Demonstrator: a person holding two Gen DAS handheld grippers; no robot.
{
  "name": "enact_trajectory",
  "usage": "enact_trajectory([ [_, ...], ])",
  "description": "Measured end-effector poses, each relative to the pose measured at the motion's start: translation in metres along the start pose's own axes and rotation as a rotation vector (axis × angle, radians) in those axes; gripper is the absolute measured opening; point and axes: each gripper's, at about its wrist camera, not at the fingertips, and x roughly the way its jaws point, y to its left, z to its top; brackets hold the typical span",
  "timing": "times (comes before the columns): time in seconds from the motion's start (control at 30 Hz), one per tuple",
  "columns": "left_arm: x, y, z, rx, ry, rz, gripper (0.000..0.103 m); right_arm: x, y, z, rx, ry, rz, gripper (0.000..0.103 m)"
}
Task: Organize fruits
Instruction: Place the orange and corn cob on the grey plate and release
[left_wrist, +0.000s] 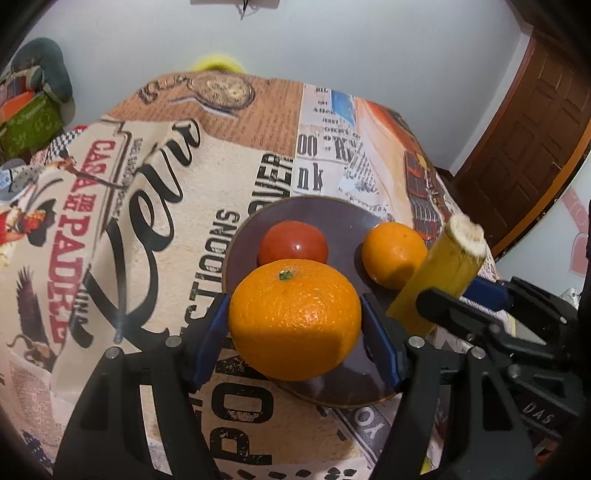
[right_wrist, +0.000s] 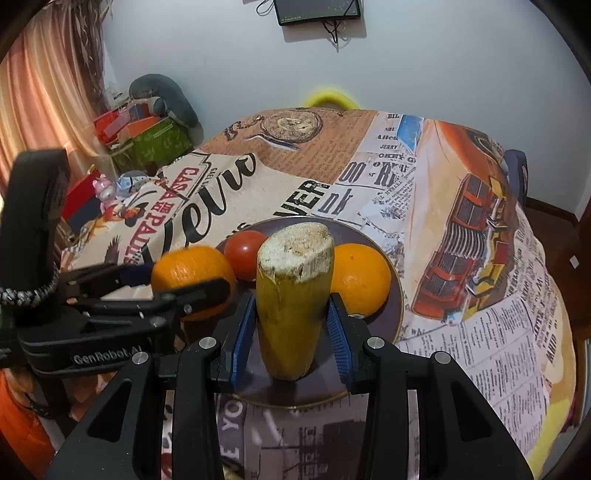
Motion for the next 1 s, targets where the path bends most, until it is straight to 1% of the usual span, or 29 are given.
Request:
enact_trajectory([
  [0.27, 0.006, 0.004, 0.001, -0.009, 0.022, -0.014, 0.069, 0.009, -0.002, 0.007, -0.006, 0.0, 0.016, 0.036],
  [0.47, 0.007, 0.003, 0.002, -0.002, 0.028, -0.006, 0.07, 0.01, -0.001, 0.01, 0.008, 0.01, 0.005, 0.036],
  [0.53, 0.007, 0.002, 0.002, 0.001, 0.029, -0.005, 0.07, 0.007, -0.002, 0.01, 0.004, -0.002, -0.001, 0.038],
  [0.57, 0.005, 0.002, 0.002, 0.003, 0.021, -0.009, 0.072, 0.005, -0.001, 0.01, 0.001, -0.006, -0.005, 0.039],
  [0.6, 0.001, 0.001, 0.003, 0.007, 0.007, -0.007, 0.076, 0.002, -0.001, 0.011, -0.004, -0.013, -0.007, 0.042],
  [0.63, -0.003, 0.0, 0.003, 0.012, -0.015, 0.007, 0.078, -0.001, -0.001, 0.012, -0.008, -0.019, -0.01, 0.044],
  [0.7, -0.011, -0.001, 0.004, 0.016, -0.052, 0.028, 0.085, -0.008, 0.001, 0.013, -0.021, -0.038, -0.03, 0.045],
  [0.73, -0.015, -0.001, 0.005, 0.012, -0.064, 0.027, 0.085, -0.011, 0.001, 0.013, -0.025, -0.043, -0.034, 0.045],
  [0.83, -0.022, 0.001, 0.005, -0.007, -0.059, 0.017, 0.085, -0.021, 0.003, 0.012, -0.029, -0.062, -0.045, 0.045],
  [1.0, -0.042, -0.005, 0.0, 0.006, -0.081, 0.027, 0.085, -0.039, 0.008, 0.005, -0.038, -0.074, -0.072, 0.045],
])
